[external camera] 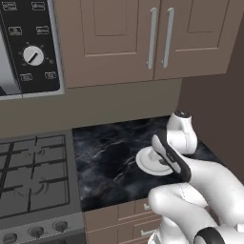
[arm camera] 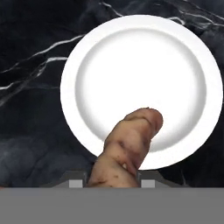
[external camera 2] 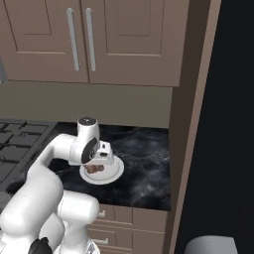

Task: Pick potato from the fridge and place it on the plate on the counter.

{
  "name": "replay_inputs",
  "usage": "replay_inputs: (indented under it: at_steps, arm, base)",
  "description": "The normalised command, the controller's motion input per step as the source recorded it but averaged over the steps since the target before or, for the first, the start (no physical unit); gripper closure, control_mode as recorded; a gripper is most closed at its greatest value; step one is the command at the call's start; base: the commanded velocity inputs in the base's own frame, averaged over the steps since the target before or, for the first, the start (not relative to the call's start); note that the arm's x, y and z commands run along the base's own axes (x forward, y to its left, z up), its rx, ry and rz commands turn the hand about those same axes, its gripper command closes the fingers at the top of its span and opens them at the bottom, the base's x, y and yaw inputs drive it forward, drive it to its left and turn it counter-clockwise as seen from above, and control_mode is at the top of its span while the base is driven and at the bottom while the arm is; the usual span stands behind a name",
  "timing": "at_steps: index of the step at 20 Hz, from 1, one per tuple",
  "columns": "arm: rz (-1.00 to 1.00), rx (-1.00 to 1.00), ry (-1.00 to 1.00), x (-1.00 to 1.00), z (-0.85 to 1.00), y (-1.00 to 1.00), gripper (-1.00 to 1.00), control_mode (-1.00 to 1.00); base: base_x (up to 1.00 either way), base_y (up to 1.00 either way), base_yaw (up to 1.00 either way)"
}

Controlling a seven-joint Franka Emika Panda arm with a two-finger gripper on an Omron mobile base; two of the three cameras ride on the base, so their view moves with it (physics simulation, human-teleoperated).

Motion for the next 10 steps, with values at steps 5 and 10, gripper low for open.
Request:
replay_inputs:
  at_steps: [5, 10]
  arm:
    - [0.0, 0.0, 0.01, 0.47, -0.19, 0.0, 1.0, -1.0]
    - [0.0, 0.0, 0.0, 0.37, -0.1, 0.0, 1.0, -1.0]
  base:
    - [0.0, 0.0, 0.0]
    - [0.0, 0.0, 0.0]
